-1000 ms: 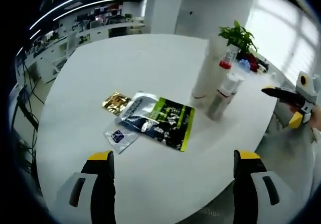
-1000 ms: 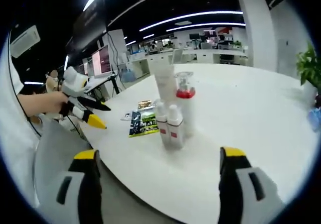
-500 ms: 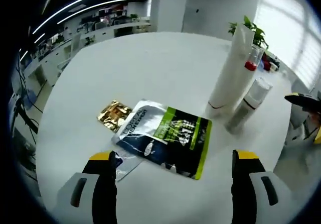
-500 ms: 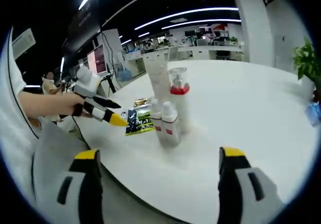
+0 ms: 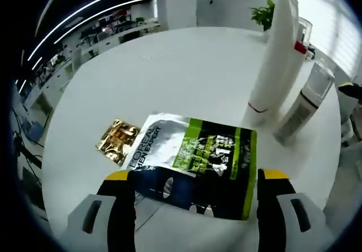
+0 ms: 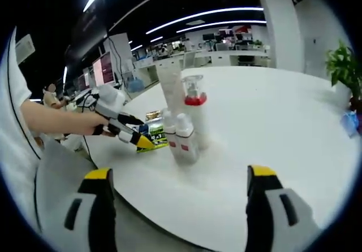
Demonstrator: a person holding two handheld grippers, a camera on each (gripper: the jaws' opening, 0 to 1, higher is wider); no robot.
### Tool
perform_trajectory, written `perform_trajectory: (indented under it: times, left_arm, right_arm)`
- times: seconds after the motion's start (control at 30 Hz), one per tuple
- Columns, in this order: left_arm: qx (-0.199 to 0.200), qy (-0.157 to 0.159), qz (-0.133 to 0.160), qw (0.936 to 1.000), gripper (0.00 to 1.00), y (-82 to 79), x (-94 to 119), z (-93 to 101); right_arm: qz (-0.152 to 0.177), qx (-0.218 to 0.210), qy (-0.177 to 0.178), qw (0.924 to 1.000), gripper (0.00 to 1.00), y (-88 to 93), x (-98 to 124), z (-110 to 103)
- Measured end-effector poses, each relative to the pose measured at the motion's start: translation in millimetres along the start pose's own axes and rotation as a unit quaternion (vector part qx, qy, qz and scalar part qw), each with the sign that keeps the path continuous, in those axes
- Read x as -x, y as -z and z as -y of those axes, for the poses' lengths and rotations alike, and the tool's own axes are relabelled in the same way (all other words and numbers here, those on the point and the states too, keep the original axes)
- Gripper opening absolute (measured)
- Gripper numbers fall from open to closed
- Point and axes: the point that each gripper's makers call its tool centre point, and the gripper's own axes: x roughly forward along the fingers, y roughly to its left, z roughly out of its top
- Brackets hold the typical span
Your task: Arrange the skincare products in the storage area until every visible bottle or jar stands upright without overlapping.
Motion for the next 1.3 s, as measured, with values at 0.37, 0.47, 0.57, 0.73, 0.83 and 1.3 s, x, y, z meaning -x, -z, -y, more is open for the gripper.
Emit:
perform_trajectory:
  times: [0.37, 0.47, 0.57, 0.73, 0.83, 1.3]
  left_arm:
    - [-0.015, 0.025, 0.008, 0.9996, 0.82, -3.4, -3, -6.1]
    - [-0.03, 0.039, 0.007, 0.9988, 0.8, -3.6, -3, -7.6]
    - [-0.05, 0.056, 0.004, 0.9971, 0.78, -3.4, -3, -10.6]
    - [-0.091, 0.09, 0.004, 0.9918, 0.78, -2.7, -4, -11.6]
    - [-0.106, 0.104, 0.001, 0.9889, 0.78, -1.8, -3, -12.0]
    - [-0.107, 0.105, -0.006, 0.9887, 0.74, -6.7, -1, -15.0]
  right_arm:
    - [-0.003, -0.002, 0.012, 0.9999, 0.98, 1.2, 0, 4]
    - [-0.004, -0.002, 0.014, 0.9999, 0.98, 1.5, 0, 5]
    - [-0.003, -0.003, 0.016, 0.9999, 0.98, 1.3, 0, 6]
    - [-0.004, -0.005, 0.016, 0.9999, 0.99, 1.7, 0, 6]
    - [-0.005, -0.004, 0.015, 0.9999, 0.99, 2.0, 0, 6]
    - [-0.004, -0.004, 0.012, 0.9999, 0.99, 1.9, -1, 4]
